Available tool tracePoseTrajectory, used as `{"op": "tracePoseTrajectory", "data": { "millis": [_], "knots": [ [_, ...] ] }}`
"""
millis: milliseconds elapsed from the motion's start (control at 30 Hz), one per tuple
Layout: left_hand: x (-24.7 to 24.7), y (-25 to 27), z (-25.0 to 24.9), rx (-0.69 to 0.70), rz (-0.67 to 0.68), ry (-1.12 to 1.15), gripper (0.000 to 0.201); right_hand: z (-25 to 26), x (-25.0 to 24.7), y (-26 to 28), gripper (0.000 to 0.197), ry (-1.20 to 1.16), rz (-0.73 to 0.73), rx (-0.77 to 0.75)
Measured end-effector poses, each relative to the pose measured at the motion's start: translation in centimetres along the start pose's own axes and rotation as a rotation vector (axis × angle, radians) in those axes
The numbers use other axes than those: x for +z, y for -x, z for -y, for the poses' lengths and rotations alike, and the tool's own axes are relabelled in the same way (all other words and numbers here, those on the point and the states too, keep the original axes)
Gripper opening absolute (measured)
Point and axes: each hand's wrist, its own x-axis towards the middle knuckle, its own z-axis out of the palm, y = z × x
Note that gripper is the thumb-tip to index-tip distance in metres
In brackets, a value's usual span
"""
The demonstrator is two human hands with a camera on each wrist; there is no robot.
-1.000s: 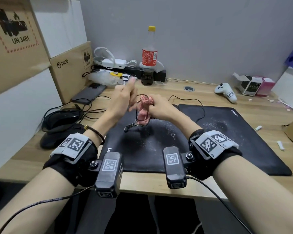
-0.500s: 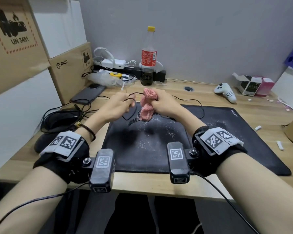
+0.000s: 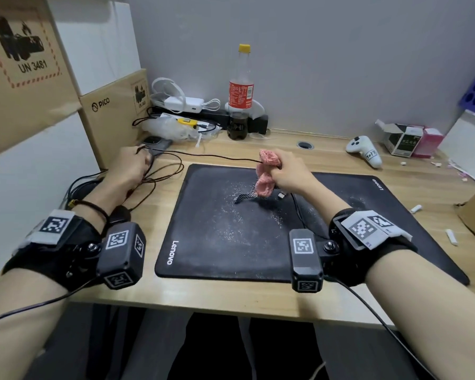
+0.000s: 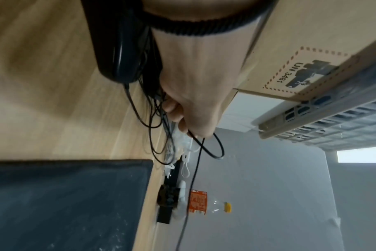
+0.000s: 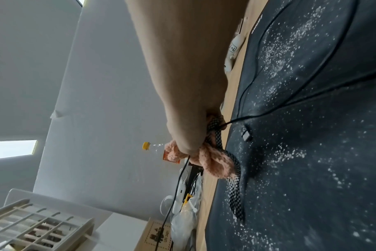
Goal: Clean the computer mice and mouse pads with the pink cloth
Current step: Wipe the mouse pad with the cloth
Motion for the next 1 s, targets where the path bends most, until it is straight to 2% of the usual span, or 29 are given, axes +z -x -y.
{"op": "tracePoseTrajectory", "data": {
  "millis": [67,100,133,200,233,333,367,400,500,533,567,600,667,733,767,833,900,1000],
  "knots": [
    [-0.3,-0.2,0.8,0.058,-0.032,-0.174,0.024,0.3,0.5,-0.2,0.029,0.006,-0.031,-0.006],
    [-0.4,-0.2,1.0,0.051,-0.002,-0.267,0.014,0.5,0.8,-0.3,0.030,0.009,-0.038,-0.009],
    [-0.4,-0.3,1.0,0.025,0.054,-0.338,0.018,0.7,1.2,-0.3,0.031,0.009,-0.031,-0.019],
    [-0.6,-0.9,1.3,-0.035,0.163,-0.401,0.061,1.2,1.7,-0.2,0.032,0.005,0.006,-0.036],
    [-0.8,-0.9,0.9,-0.040,0.172,-0.367,0.074,1.3,1.8,-0.1,0.032,0.009,0.021,-0.041],
    [-1.5,-0.6,-0.8,0.013,0.116,-0.102,0.081,1.4,2.1,-0.2,0.031,0.031,0.035,-0.060],
    [-1.9,-0.2,-1.5,0.036,0.072,-0.029,0.080,1.4,2.2,-0.3,0.030,0.042,0.040,-0.060],
    [-2.2,-0.3,-2.0,0.075,-0.027,0.030,0.078,1.4,2.2,-0.3,0.029,0.046,0.046,-0.062],
    [-2.6,0.2,-3.7,0.250,-0.426,0.061,0.056,1.9,2.2,-0.3,0.021,0.036,0.071,-0.080],
    [-2.3,0.5,-4.4,0.362,-0.498,0.011,0.047,2.1,2.3,-0.4,0.017,0.023,0.080,-0.089],
    [-1.6,1.0,-5.4,0.472,-0.491,-0.039,0.041,2.4,2.3,-0.3,0.015,-0.002,0.087,-0.099],
    [-0.7,1.7,-6.5,0.565,-0.407,-0.078,0.036,2.8,2.4,-0.4,0.016,-0.040,0.096,-0.107],
    [1.1,2.4,-7.6,0.691,-0.122,-0.254,0.033,3.6,2.5,-0.3,0.031,-0.122,0.128,-0.130],
    [3.1,2.4,-7.5,0.767,0.135,-0.478,0.034,4.3,2.5,-0.4,0.049,-0.196,0.183,-0.173],
    [3.9,2.4,-7.2,0.787,0.217,-0.569,0.035,4.5,2.5,-0.5,0.055,-0.226,0.211,-0.202],
    [5.2,2.7,-6.6,0.809,0.284,-0.642,0.031,4.9,2.5,-0.6,0.056,-0.296,0.231,-0.264],
    [5.9,2.9,-6.2,0.788,0.300,-0.584,0.033,5.0,2.4,-0.7,0.047,-0.345,0.213,-0.291],
    [5.8,3.1,-5.4,0.735,0.230,-0.489,0.040,4.3,2.2,-1.1,0.032,-0.214,0.192,-0.307]
  ]
}}
